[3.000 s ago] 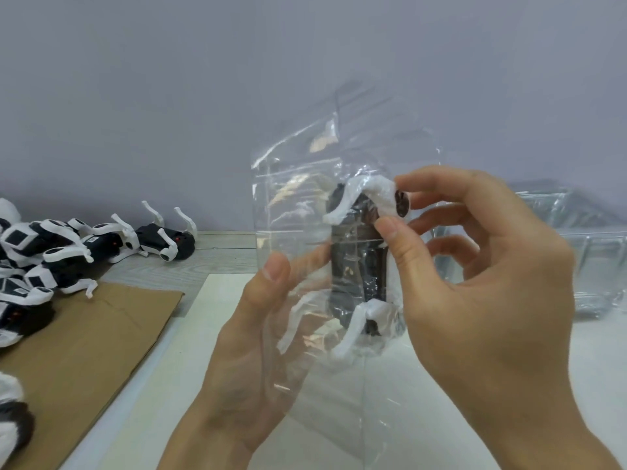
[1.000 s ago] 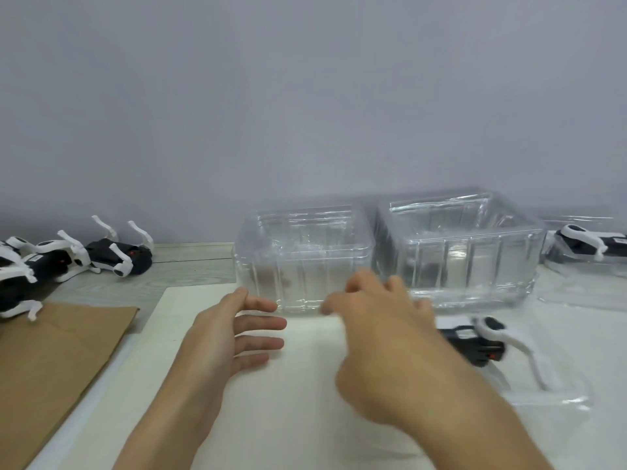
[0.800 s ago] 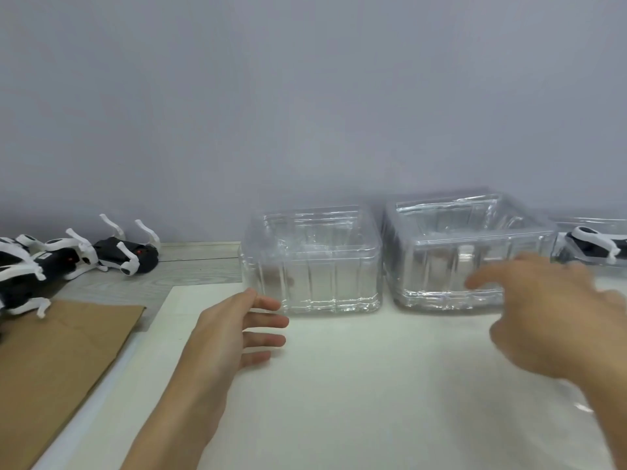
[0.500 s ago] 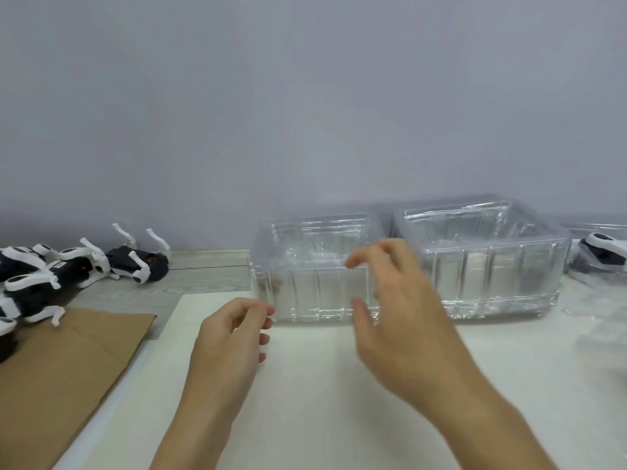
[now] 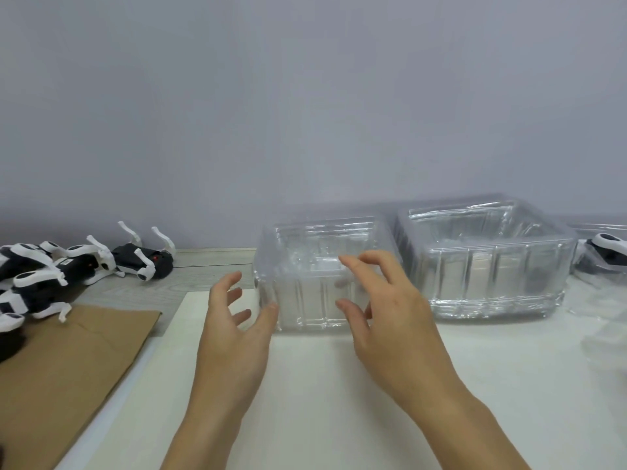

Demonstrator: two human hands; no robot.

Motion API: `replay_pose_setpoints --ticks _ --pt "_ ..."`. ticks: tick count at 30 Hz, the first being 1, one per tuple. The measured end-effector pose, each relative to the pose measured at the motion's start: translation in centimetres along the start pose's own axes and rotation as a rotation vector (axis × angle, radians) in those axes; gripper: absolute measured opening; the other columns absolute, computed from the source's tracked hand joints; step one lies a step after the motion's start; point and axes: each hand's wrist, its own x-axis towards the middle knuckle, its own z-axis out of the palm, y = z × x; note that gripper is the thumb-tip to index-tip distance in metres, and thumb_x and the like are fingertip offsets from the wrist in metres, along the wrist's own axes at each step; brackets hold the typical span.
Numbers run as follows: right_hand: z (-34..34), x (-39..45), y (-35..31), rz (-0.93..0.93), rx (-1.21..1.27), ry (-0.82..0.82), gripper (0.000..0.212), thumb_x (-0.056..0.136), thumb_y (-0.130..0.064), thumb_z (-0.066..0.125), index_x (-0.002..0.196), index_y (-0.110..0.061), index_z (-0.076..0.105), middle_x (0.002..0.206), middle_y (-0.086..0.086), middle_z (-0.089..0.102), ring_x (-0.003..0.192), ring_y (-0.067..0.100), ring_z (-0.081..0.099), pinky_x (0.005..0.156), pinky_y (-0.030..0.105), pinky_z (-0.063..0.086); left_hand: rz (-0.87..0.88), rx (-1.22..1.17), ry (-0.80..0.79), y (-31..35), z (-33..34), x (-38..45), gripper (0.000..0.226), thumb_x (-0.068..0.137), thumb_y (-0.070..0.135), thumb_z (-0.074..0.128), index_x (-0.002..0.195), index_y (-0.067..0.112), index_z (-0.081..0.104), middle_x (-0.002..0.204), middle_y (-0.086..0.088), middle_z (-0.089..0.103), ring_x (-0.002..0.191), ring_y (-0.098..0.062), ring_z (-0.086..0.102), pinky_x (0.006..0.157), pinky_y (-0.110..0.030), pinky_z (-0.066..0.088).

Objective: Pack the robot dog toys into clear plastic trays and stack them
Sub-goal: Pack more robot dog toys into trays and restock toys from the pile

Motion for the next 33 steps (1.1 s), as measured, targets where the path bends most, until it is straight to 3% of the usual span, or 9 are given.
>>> replay_pose_setpoints --ticks 4,9,12,14,20,24,27,30,33 --pt "-0.3 0.2 0.0 0.022 -0.019 0.13 0.022 0.09 -0.021 0.072 0.11 -0.028 0.07 0.106 -0.013 0.056 0.057 0.009 0.052 0.071 0.035 0.048 -0.018 0.004 -0.12 -0.5 -0.1 0.1 0.069 0.082 0.033 0.079 0.143 0.038 0.044 0.135 0.016 0.056 0.121 -0.011 0.059 0.097 -0.034 0.048" --pt "-0.7 0.3 0.1 0.081 0.001 0.18 0.015 0.088 -0.021 0.073 0.097 -0.033 0.07 0.098 -0.018 0.057 0.061 0.004 0.053 0.066 0.009 0.032 -0.004 0.062 -0.131 -0.8 0.0 0.2 0.083 0.065 0.035 0.09 0.136 0.037 0.046 0.127 0.015 0.06 0.112 -0.006 0.06 0.082 -0.023 0.045" --pt "-1.0 0.4 -0.2 0.089 0.119 0.267 0.015 0.086 -0.021 0.074 0.094 -0.034 0.07 0.095 -0.02 0.057 0.061 -0.003 0.052 0.073 0.015 0.038 -0.106 0.067 -0.062 -0.5 0.0 0.2 0.118 0.044 0.07 0.082 0.145 0.033 0.035 0.132 0.008 0.054 0.106 -0.007 0.06 0.085 -0.03 0.046" --pt "-1.1 0.5 -0.6 0.11 0.195 0.329 0.017 0.086 -0.023 0.075 0.094 -0.037 0.069 0.095 -0.02 0.059 0.06 0.001 0.054 0.074 0.032 0.045 -0.158 0.007 -0.044 -0.4 0.0 0.2 0.129 0.034 0.088 0.077 0.143 0.031 0.038 0.127 0.005 0.057 0.109 -0.018 0.063 0.1 -0.039 0.048" --pt "-2.5 1.0 -1.7 0.111 0.43 0.464 0.016 0.087 -0.024 0.074 0.097 -0.035 0.069 0.098 -0.017 0.062 0.056 0.02 0.063 0.067 0.048 0.053 -0.165 -0.067 -0.052 -0.3 0.1 -0.1 0.096 0.04 0.081 0.08 0.121 0.035 0.054 0.118 0.002 0.064 0.109 -0.018 0.064 0.103 -0.039 0.048" --pt "-3.6 1.1 -2.5 0.075 0.502 0.515 0.018 0.089 -0.027 0.073 0.099 -0.04 0.065 0.099 -0.015 0.062 0.062 0.026 0.066 0.063 0.047 0.054 -0.008 0.314 0.151 -0.3 0.1 0.1 0.069 0.063 0.064 0.079 0.119 0.033 0.051 0.119 0.005 0.051 0.121 -0.022 0.048 0.097 -0.041 0.043" --pt "-4.3 1.2 -3.0 0.028 0.519 0.545 0.016 0.089 -0.031 0.072 0.101 -0.04 0.064 0.1 -0.014 0.062 0.068 0.026 0.068 0.057 0.042 0.052 0.192 0.279 0.248 0.3 0.2 -0.3 0.047 0.07 0.047 0.085 0.078 0.018 0.048 0.074 0.0 0.054 0.07 -0.019 0.05 0.063 -0.026 0.039" --pt "-4.4 1.3 -3.4 -0.04 0.479 0.492 0.02 0.088 -0.031 0.074 0.102 -0.041 0.064 0.102 -0.015 0.061 0.056 0.02 0.065 0.053 0.038 0.052 0.342 -0.086 0.0 1.2 0.3 -0.9 0.044 0.084 0.044 0.075 0.063 0.011 0.056 0.057 -0.011 0.059 0.055 -0.023 0.053 0.06 -0.026 0.045" --pt "-3.7 1.3 -3.5 -0.086 0.423 0.397 0.02 0.087 -0.026 0.076 0.101 -0.036 0.067 0.102 -0.018 0.06 0.05 0.013 0.061 0.054 0.035 0.053 0.346 -0.529 -0.328 2.6 0.0 -1.4 0.053 0.072 0.059 0.078 0.103 0.018 0.065 0.105 -0.015 0.07 0.094 -0.03 0.069 0.078 -0.037 0.056"
